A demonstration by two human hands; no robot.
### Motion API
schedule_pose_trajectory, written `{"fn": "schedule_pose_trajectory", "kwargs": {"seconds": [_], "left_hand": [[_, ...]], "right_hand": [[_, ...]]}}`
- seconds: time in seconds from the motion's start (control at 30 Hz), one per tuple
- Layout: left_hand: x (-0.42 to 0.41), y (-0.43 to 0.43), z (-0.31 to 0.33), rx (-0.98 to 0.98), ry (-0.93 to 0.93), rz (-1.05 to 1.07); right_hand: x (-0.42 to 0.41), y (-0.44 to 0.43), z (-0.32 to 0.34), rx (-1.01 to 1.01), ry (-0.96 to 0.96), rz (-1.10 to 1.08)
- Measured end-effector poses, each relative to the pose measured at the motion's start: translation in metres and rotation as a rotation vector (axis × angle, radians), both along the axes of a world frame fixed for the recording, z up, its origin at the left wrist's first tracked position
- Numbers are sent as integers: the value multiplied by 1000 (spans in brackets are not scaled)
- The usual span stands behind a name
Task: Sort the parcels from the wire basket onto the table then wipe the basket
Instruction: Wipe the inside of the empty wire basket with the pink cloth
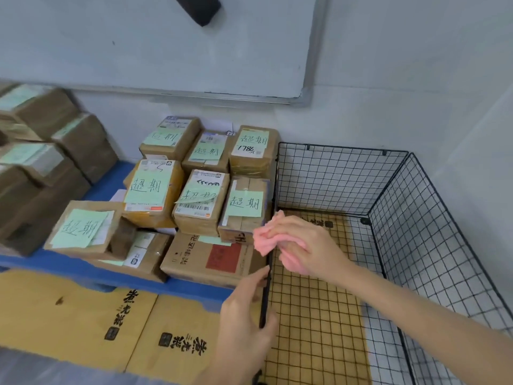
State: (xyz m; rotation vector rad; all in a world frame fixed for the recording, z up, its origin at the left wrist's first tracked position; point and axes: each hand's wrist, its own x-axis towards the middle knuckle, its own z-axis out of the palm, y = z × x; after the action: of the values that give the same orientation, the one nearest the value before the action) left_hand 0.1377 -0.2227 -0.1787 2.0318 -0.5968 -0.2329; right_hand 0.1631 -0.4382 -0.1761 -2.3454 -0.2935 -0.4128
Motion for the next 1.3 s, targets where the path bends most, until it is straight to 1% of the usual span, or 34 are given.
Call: {"fn": "schedule_pose_trajectory", "kwargs": {"seconds": [0.13, 0.27, 0.4, 0.5, 0.57, 0.67, 0.73, 0.8, 0.93, 1.0, 1.17, 1.3], "left_hand": [[-4, -7, -4, -16, 0, 13], [0, -15, 2, 7, 0, 8], [6, -23, 6, 49, -12, -32], [8, -23, 4, 69, -31, -35], [8, -22, 2, 65, -26, -20], [6, -23, -2, 54, -29, 5], [6, -21, -4, 51, -27, 7], [6, -20, -5, 63, -37, 0], [7, -17, -11, 93, -71, -24], [7, -15, -16, 102, -81, -26], [7, -11, -20, 121, -118, -30], [8, -13, -22, 120, -143, -17]], "right_hand": [[-9, -5, -4, -35, -9, 23], [8, -21, 0, -140, -31, -11], [49, -55, 3, -111, 24, -142], [60, -57, -1, -63, 76, -195], [47, -45, -5, -59, 72, -127], [22, -33, -14, -66, -13, 77], [26, -39, -14, -113, -7, 127], [43, -51, -11, -156, 39, 101], [83, -80, -9, -143, 132, -32], [105, -95, -5, -133, 149, -97], [165, -124, 8, -217, 177, -239], [172, -126, 3, -245, 215, -251]]}}
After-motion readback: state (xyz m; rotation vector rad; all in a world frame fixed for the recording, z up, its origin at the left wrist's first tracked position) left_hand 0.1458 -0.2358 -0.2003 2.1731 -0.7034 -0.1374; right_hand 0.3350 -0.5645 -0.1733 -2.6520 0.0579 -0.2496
